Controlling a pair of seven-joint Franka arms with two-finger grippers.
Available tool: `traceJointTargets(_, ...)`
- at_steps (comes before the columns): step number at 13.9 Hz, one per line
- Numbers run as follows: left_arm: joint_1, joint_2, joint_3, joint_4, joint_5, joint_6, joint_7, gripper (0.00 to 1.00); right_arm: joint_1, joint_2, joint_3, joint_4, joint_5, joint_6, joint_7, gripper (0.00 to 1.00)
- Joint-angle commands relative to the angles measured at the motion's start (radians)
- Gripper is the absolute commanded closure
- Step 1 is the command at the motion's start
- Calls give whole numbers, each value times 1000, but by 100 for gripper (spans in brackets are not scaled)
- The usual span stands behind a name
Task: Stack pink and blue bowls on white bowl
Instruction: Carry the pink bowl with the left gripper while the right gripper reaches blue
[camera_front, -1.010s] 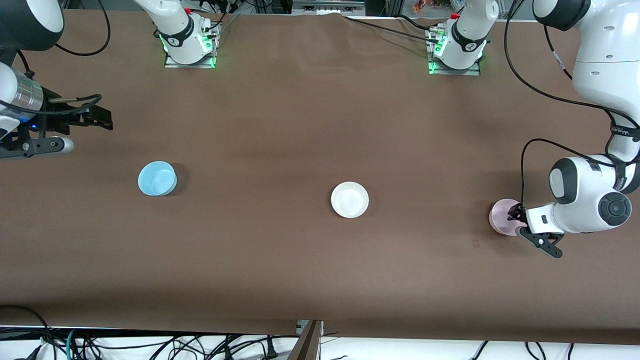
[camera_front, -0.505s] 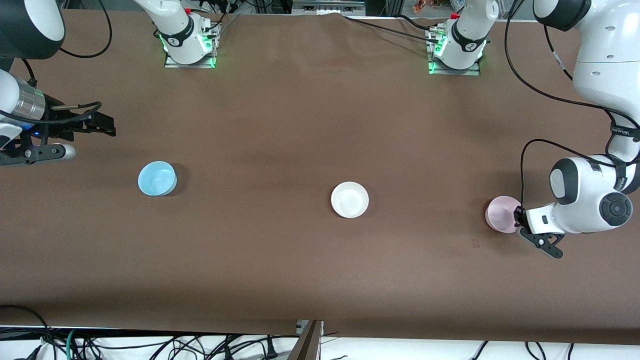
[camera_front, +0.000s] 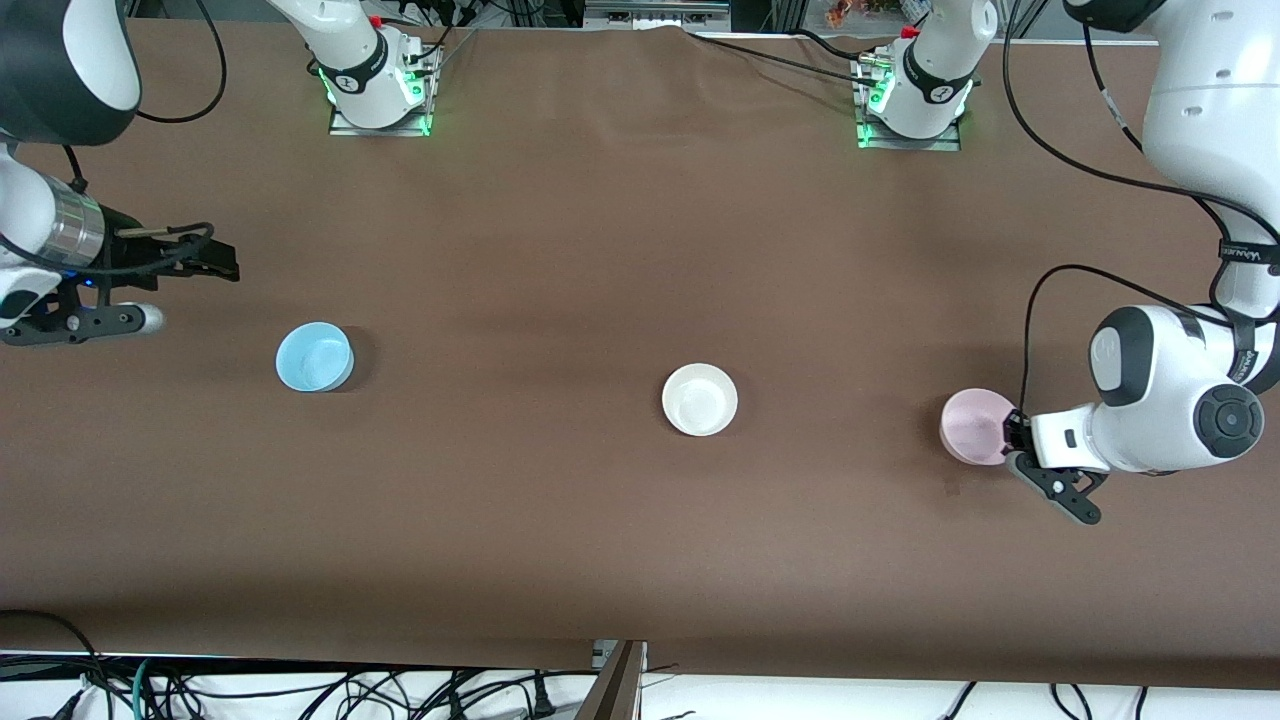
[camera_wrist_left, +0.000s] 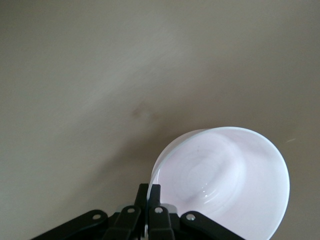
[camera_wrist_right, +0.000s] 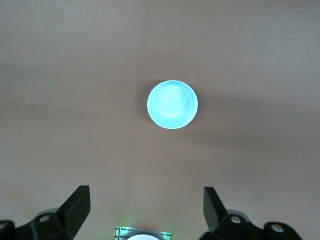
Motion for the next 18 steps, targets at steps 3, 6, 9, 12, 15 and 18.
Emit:
traceJointTargets(3,-83,-10,-154,33,-16,-81,-378,100,-11,35,-7,21,-41,33,-11,0)
traceJointTargets(6,-229,8,-151,33,-7,-70,-738,100,-14,87,-45,8,-49,96,-52,0)
traceJointTargets(9,-330,43,-148,31,-10,9,-946,100,-22,92,-50,-40,-47,145,-45,0)
traceJointTargets(12,-399,77,-139,31,-10,69,-1080,100,-22,93,-86,-129,-39,257,-51,0)
traceJointTargets(15,-403,89,-138,31,-16,112,-1108,100,-22,96,-123,-218,28,343,-51,0)
traceJointTargets(18,-416,105,-136,31,-10,141,-1123,100,-22,116,-152,-304,40,459,-55,0)
